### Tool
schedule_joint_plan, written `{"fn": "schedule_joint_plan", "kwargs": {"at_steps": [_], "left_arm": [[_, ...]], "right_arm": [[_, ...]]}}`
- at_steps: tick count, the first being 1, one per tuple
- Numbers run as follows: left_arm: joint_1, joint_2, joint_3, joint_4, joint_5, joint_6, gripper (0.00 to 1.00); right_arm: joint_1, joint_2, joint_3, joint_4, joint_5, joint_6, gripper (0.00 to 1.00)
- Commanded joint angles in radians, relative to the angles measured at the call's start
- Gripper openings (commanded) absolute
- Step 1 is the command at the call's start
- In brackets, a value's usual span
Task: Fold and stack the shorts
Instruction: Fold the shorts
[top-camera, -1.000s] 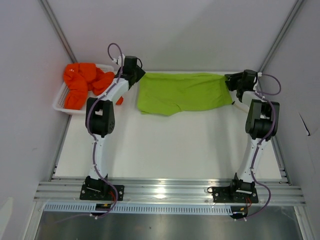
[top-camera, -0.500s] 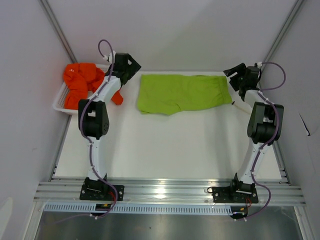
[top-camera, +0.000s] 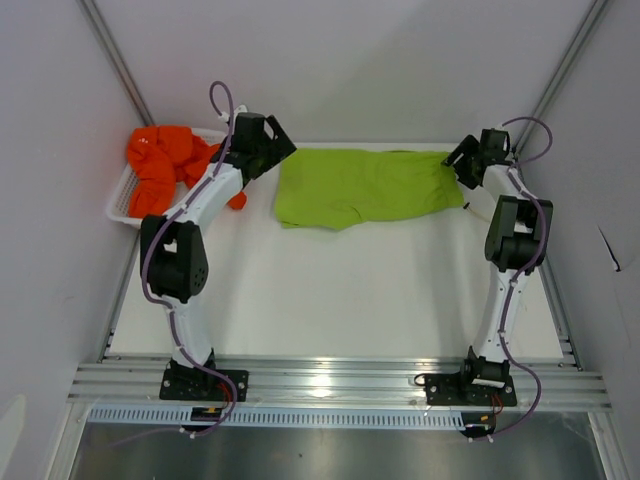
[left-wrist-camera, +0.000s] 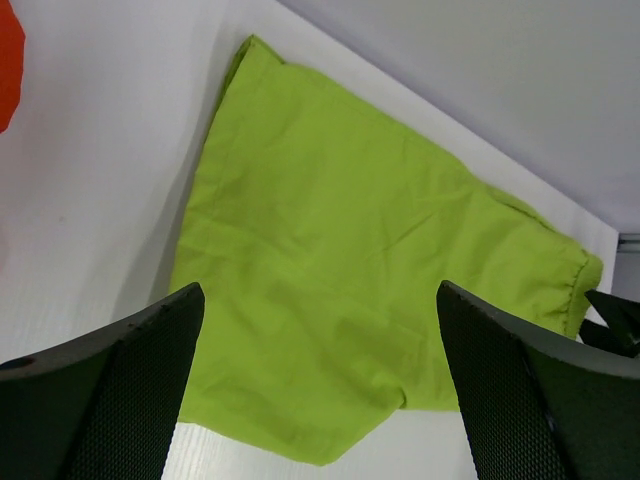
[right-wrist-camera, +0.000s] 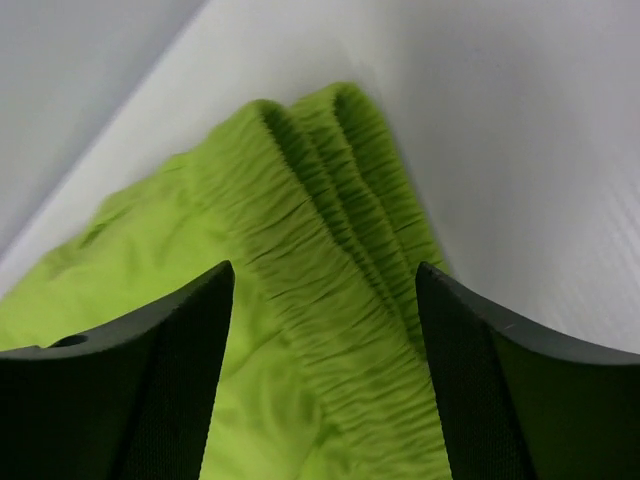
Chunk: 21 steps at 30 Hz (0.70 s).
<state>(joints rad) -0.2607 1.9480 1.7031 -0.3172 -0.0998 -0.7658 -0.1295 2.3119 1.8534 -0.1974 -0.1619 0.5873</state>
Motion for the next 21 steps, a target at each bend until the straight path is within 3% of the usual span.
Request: {"fn": "schedule_joint_plan", "kwargs": {"at_steps": [1,6,14,18,21], "left_arm": [[0.002,-0.06,-0.013,0.0,0.017,0.049,0.99],[-0.008,-0.061,-0.011,-0.013,0.015,0.071,0.98],[-0.02,-0.116,-0.105,0.007,0.026,0.071,0.97],[-0.043,-0.167,-0.178,0.021,0.017,0.072,0.97],[-0.064,-0.216,-0.229,0.032,0.002,0.077,0.97]], "right_arm": [[0.045,0.073,0.174,-0.226,0.094,-0.11,0.73],[0.106,0.145,0.302,-0.387,0.252,-0.185,0.69],[0.188,0.205,0.371,-0.588,0.41,-0.325,0.65],[0.231,0.178,0.281,-0.637,0.476,-0.351,0.63],[0.274,0.077,0.105,-0.611,0.51,-0.351,0.63]]}}
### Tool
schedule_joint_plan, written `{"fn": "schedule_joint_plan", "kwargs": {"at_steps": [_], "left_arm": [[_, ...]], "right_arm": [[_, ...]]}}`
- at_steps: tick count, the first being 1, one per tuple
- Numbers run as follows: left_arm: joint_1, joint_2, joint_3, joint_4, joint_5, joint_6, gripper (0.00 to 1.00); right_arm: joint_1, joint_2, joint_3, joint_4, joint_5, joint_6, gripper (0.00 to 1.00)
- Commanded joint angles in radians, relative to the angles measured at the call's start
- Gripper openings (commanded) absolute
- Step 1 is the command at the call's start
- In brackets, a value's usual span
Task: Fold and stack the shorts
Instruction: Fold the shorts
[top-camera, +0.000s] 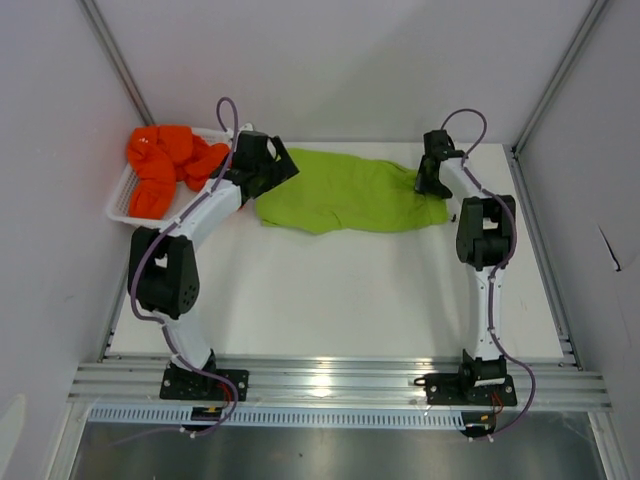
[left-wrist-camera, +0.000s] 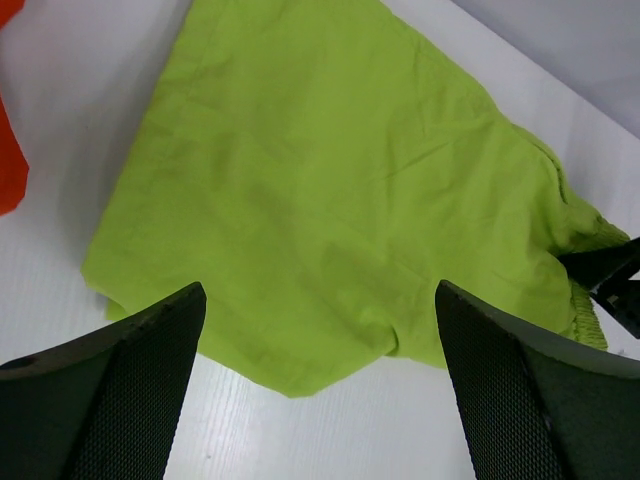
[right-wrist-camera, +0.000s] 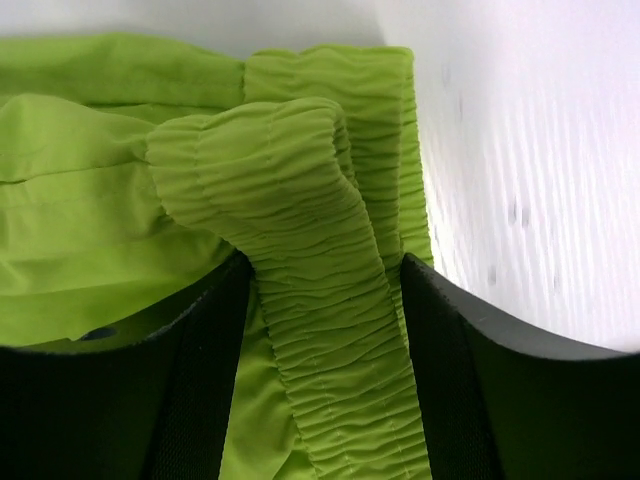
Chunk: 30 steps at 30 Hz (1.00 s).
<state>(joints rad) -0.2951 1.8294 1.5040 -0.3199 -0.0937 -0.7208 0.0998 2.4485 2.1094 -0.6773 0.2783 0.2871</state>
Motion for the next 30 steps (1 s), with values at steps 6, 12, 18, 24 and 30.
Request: {"fn": "schedule_joint_plan", "kwargs": {"at_steps": [6,12,18,24,30], "left_arm": [[-0.099,-0.205,-0.142,0.059,-0.026,0.041,0.97],[-0.214,-0.269,-0.238,0.081,-0.044,0.055,0.97],[-0.331,-0.237,-0.254,0.078,-0.026,0.092,0.96],[-0.386,-0.171,-0.251,0.085,-0.012,0.118,0.95],[-0.443,-0.067,-0.179,0.061,-0.008,0.156,0.93]], "right_arm": [[0.116,-0.353,-0.594,-0.021,0.021,0.001,0.64],[0.189,-0.624,-0.877,0.062,-0.01,0.078,0.87],[0.141,-0.889,-1.094,0.2,-0.181,0.104,0.92],[0.052,-1.049,-1.311,0.384,-0.433,0.168,0.91],[0.022,-1.119,-1.411,0.469,-0.476,0.198,0.92]]}}
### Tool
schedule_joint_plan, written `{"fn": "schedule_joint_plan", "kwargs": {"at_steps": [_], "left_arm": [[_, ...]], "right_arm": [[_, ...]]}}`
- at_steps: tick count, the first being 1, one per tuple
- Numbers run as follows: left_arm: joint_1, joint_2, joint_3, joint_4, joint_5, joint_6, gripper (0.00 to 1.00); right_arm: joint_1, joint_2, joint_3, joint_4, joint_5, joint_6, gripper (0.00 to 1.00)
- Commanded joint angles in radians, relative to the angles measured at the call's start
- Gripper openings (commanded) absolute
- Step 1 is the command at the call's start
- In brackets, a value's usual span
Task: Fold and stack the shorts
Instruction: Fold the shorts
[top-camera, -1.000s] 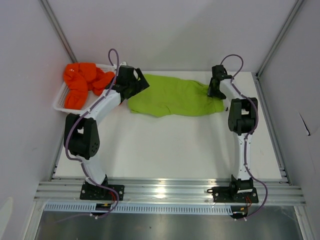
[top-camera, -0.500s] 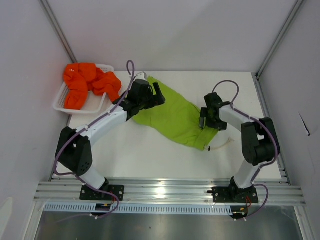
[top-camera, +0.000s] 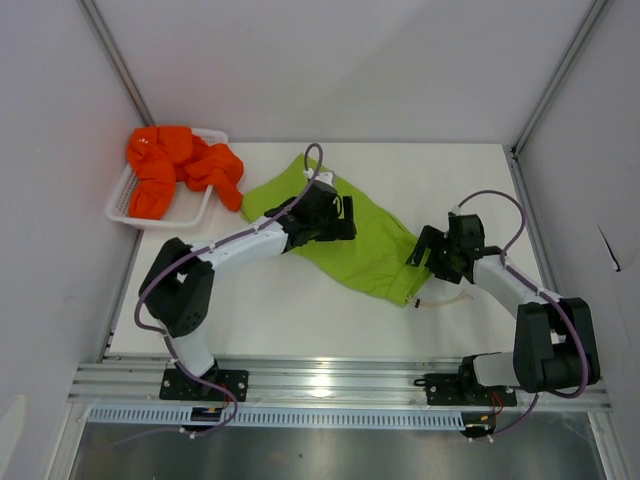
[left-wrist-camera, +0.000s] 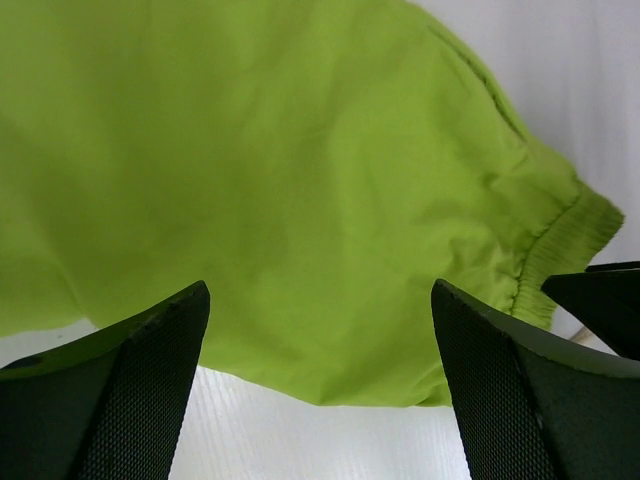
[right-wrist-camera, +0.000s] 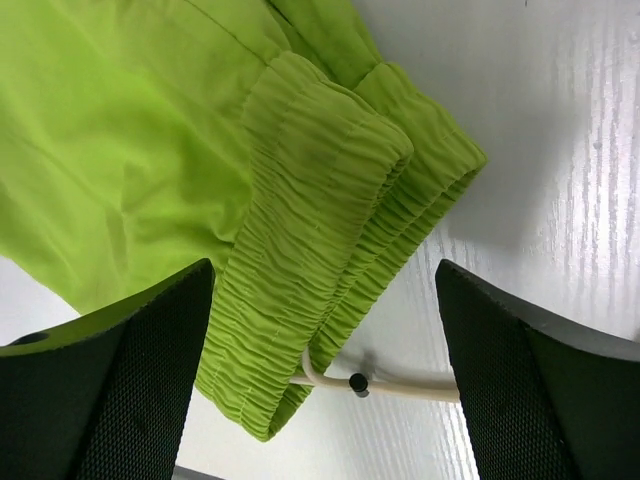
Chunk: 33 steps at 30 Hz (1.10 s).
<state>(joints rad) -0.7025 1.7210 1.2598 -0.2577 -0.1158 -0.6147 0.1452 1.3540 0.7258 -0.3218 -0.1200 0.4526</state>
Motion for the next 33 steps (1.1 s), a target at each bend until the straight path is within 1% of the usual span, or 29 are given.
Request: {"fn": "schedule_joint_plan", "kwargs": {"at_steps": [1,4,9,15,20,24,26,33], "left_arm": [[-0.041,0.054,0.072,-0.008,0.016,0.052,0.92],[-0.066,0.101,0.093,-0.008,0.03,0.059,0.9],[-0.11,0.155,0.142,-0.028,0.033,0.069,0.9],[-0.163,0.216,0.202,-0.057,0.005,0.079,0.9],[-0.18,0.27,0.25,-0.084,0.001,0.081,0.9],[-0.192,0.307,0.277,-0.103,-0.001,0.079,0.9],[-0.198,0.322,0.288,-0.126,-0.008,0.073,0.89],[-0.206,0.374,0.285,-0.172,0.008,0.052,0.88]], "right_arm": [[-0.036,-0.026,-0.052,0.127,-0.101,0.037,0.92],[-0.097,-0.023,-0.095,0.187,-0.18,0.049,0.92],[-0.134,-0.016,-0.13,0.21,-0.225,0.08,0.91],[-0.196,-0.035,-0.221,0.305,-0.317,0.179,0.91],[-0.199,-0.029,-0.243,0.305,-0.311,0.215,0.9],[-0.199,0.011,-0.256,0.311,-0.316,0.228,0.88],[-0.199,0.029,-0.282,0.357,-0.331,0.245,0.87],[-0.199,-0.056,-0.345,0.368,-0.31,0.293,0.85]]}}
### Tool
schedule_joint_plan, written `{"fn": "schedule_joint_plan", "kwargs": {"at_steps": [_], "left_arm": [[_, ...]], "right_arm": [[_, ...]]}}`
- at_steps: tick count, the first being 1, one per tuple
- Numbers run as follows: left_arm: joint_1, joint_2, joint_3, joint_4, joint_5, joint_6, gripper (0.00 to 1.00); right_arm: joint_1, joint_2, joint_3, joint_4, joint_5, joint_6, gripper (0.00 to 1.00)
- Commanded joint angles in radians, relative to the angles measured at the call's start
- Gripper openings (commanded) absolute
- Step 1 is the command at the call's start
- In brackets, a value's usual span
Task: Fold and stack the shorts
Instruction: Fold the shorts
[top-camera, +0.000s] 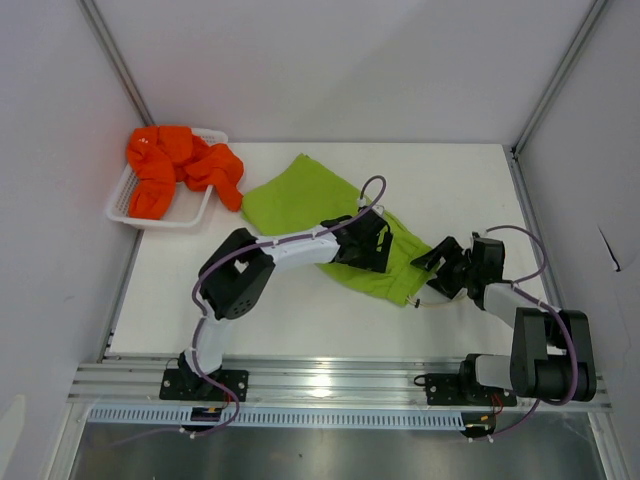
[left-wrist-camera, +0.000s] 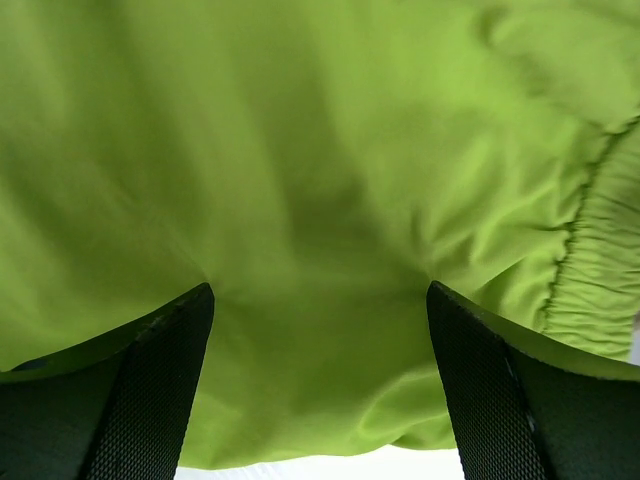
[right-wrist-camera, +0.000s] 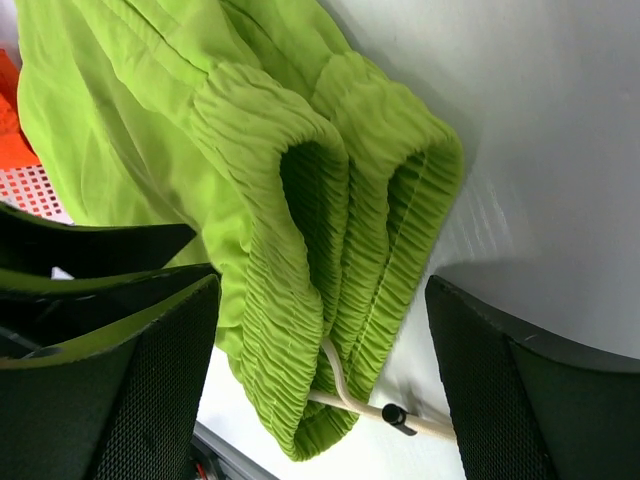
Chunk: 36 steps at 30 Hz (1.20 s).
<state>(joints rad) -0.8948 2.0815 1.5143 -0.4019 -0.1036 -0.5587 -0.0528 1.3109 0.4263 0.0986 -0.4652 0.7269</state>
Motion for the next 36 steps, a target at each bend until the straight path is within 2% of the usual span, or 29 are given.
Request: {"fn": "schedule_joint_plan", "kwargs": {"at_steps": [1,17,27,36], "left_arm": [[-0.018,0.017,0.029,-0.029,-0.005,-0.006,0.88],[-0.042,0.065,0.057,-0.032,0.019,-0.033,0.88],[-0.052,0.109,0.09,-0.009,0.051,-0.086,0.88],[-0.05,0.16,0.142,-0.014,0.064,-0.122,0.87]], "right_arm": [[0.002,-0.015,-0.049,-0.057,0.042,0.019,0.85],[0.027,0.047,0.012,-0.089,0.076,0.045,0.85],[-0.022,-0.045,0.022,-0.043,-0.019,0.083,0.84],[-0.07,0.043,0.058,0.078,-0.127,0.106,0.83]]}}
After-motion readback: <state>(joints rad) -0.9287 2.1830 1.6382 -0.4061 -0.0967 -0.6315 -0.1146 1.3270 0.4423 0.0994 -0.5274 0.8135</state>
